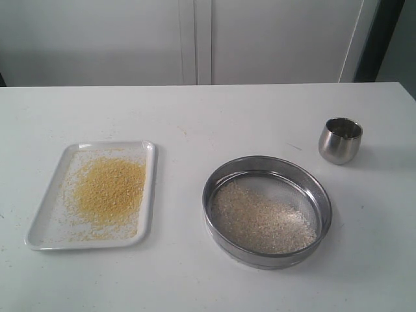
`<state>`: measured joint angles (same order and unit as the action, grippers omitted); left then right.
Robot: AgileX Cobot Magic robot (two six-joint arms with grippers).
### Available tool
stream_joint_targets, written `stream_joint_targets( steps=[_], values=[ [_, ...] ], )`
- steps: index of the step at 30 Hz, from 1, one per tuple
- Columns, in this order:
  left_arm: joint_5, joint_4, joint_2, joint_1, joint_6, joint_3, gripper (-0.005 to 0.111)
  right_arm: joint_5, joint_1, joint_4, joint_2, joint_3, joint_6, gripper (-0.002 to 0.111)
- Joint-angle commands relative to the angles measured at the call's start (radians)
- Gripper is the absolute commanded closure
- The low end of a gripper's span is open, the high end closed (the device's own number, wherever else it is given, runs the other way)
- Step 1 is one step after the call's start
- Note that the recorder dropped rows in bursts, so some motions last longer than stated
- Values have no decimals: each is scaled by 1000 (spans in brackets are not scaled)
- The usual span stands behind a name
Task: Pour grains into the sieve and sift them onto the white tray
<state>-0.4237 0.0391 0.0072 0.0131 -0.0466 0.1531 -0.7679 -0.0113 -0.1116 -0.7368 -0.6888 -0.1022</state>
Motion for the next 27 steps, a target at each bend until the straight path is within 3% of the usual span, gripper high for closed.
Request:
stream_joint_targets(
  steps=[1, 9, 27],
  values=[
    [64, -7, -7, -2, -2, -84, 107, 7, 2, 0, 6, 3, -1, 108],
    [167, -5, -7, -2, -2, -153, 107, 7, 2, 0, 6, 3, -1, 108],
    [170, -5, -7, -2, 0, -153, 107, 7, 2, 0, 6, 3, -1, 108]
  ],
)
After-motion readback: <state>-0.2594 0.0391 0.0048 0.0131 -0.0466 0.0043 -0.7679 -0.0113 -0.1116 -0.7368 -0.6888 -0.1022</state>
